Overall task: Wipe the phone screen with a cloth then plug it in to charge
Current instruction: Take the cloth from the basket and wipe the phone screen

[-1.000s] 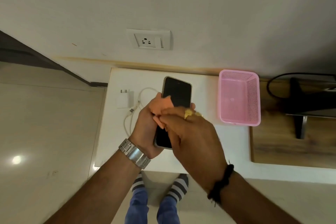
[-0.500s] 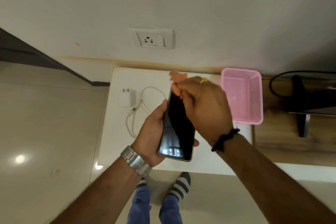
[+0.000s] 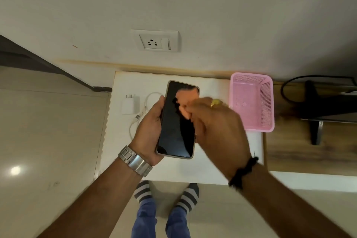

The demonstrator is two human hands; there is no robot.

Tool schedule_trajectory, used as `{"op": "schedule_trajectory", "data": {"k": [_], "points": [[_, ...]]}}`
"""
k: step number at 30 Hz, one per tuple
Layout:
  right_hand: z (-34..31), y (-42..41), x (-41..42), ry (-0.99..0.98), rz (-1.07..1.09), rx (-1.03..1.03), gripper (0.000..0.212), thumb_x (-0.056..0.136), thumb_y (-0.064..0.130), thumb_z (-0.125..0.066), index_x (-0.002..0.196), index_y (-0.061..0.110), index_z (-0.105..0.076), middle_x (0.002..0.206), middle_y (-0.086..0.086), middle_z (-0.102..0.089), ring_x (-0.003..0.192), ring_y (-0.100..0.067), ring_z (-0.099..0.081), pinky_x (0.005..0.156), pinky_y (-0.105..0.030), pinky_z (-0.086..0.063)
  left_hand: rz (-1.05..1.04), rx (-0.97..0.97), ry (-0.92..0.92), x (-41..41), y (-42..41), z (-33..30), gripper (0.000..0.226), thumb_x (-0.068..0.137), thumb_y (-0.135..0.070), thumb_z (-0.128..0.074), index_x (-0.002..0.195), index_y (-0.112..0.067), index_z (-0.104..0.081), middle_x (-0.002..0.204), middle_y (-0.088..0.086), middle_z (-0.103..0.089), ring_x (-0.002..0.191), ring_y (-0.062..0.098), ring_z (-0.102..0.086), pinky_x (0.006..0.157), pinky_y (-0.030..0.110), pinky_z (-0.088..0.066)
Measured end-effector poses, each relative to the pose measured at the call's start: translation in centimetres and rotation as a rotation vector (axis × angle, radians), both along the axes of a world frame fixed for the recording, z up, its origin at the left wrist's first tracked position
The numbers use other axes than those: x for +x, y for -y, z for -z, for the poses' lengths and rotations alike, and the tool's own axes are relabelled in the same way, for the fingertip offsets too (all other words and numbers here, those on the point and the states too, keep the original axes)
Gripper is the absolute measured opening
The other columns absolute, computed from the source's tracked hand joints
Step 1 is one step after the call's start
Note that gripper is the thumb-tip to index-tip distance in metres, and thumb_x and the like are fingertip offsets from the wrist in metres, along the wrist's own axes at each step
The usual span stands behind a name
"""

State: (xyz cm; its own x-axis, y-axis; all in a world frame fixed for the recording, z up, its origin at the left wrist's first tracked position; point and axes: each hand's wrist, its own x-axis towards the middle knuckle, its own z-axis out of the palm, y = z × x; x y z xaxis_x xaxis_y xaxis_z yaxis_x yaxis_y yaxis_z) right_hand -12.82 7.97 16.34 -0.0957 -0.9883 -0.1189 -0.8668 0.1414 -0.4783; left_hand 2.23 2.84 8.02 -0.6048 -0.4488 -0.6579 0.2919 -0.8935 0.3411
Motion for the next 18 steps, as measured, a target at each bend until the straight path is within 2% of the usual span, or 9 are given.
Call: {"op": "schedule_trajectory", "data": {"k": [2, 3, 4, 7, 9, 12, 14, 15, 18], "points": [[-0.4, -2.5, 1.6, 0.060, -0.060, 0.056, 0.016, 0.087, 0.011, -0.062, 0.095, 0.007, -0.075, 0.088, -0.012, -0.074, 0.073, -0.030, -0.070, 0.065, -0.044, -0.062, -0.006, 0.031, -0.002, 0.1, 0.2, -0.1, 0.064, 0.100, -0.066, -0.039, 0.131, -0.020, -0.071, 0.135, 0.018, -0.068, 0.117, 0.033, -0.068, 0.105, 0.048, -0.052], [-0.4, -2.5, 1.4, 0.068, -0.088, 0.046, 0.016, 0.086, 0.011, -0.063, 0.093, 0.007, -0.076, 0.087, -0.012, -0.075, 0.072, -0.030, -0.070, 0.064, -0.043, -0.063, -0.001, 0.040, -0.003, 0.1, 0.1, -0.1, 0.064, 0.099, -0.065, -0.041, 0.133, -0.019, -0.070, 0.138, 0.018, -0.066, 0.119, 0.033, -0.067, 0.108, 0.049, -0.049], [-0.1, -1.7, 0.6, 0.047, -0.096, 0.040, 0.019, 0.088, 0.014, -0.058, 0.093, 0.008, -0.076, 0.089, -0.012, -0.075, 0.075, -0.030, -0.070, 0.067, -0.042, -0.062, 0.005, 0.033, 0.001, -0.1, 0.0, -0.1, 0.062, 0.099, -0.064, -0.043, 0.129, -0.019, -0.073, 0.134, 0.017, -0.068, 0.114, 0.033, -0.069, 0.105, 0.050, -0.051], [0.4, 1.5, -1.8, -0.064, 0.012, -0.003, 0.020, 0.096, 0.015, -0.053, 0.097, 0.009, -0.072, 0.098, -0.011, -0.072, 0.087, -0.028, -0.066, 0.078, -0.041, -0.056, 0.033, -0.018, -0.024, -0.6, -0.4, 0.2, 0.058, 0.102, -0.061, -0.039, 0.116, -0.021, -0.079, 0.116, 0.014, -0.076, 0.096, 0.034, -0.075, 0.081, 0.054, -0.062], [0.3, 1.3, -1.6, -0.067, 0.029, -0.013, 0.021, 0.097, 0.015, -0.052, 0.100, 0.009, -0.072, 0.099, -0.010, -0.071, 0.088, -0.026, -0.065, 0.079, -0.040, -0.056, 0.015, -0.007, -0.023, -0.8, 0.1, 0.0, 0.057, 0.100, -0.060, -0.041, 0.113, -0.021, -0.080, 0.113, 0.012, -0.077, 0.095, 0.032, -0.076, 0.082, 0.051, -0.063], [-0.4, -2.9, 2.0, 0.027, -0.076, 0.094, 0.016, 0.091, 0.007, -0.061, 0.100, 0.009, -0.074, 0.093, -0.010, -0.075, 0.077, -0.023, -0.070, 0.069, -0.035, -0.061, 0.005, 0.003, -0.007, -0.7, 0.9, -0.2, 0.065, 0.098, -0.063, -0.038, 0.121, -0.017, -0.077, 0.125, 0.015, -0.073, 0.103, 0.030, -0.073, 0.091, 0.046, -0.059], [-0.6, -3.6, 2.1, 0.055, -0.169, 0.189, 0.021, 0.092, 0.009, -0.062, 0.110, 0.010, -0.072, 0.104, -0.009, -0.075, 0.086, -0.020, -0.071, 0.080, -0.032, -0.059, 0.013, 0.000, -0.002, -0.8, 0.8, -0.2, 0.067, 0.097, -0.064, -0.038, 0.122, -0.015, -0.076, 0.128, 0.017, -0.072, 0.105, 0.030, -0.072, 0.092, 0.046, -0.058], [-0.6, -2.8, 1.3, 0.038, -0.165, 0.158, 0.020, 0.094, 0.011, -0.060, 0.108, 0.011, -0.073, 0.105, -0.008, -0.074, 0.089, -0.022, -0.070, 0.080, -0.035, -0.058, 0.015, 0.014, -0.012, -1.0, 0.6, -0.3, 0.064, 0.095, -0.063, -0.042, 0.118, -0.016, -0.079, 0.121, 0.016, -0.075, 0.101, 0.030, -0.074, 0.090, 0.044, -0.059], [-0.7, 0.6, -1.3, -0.024, 0.045, -0.031, 0.014, 0.092, 0.008, -0.062, 0.094, 0.007, -0.075, 0.096, -0.011, -0.074, 0.085, -0.030, -0.068, 0.076, -0.041, -0.057, 0.024, 0.019, -0.046, -1.4, 0.4, -0.3, 0.051, 0.095, -0.056, -0.050, 0.105, -0.019, -0.083, 0.103, 0.010, -0.080, 0.088, 0.027, -0.078, 0.073, 0.040, -0.064]]}}
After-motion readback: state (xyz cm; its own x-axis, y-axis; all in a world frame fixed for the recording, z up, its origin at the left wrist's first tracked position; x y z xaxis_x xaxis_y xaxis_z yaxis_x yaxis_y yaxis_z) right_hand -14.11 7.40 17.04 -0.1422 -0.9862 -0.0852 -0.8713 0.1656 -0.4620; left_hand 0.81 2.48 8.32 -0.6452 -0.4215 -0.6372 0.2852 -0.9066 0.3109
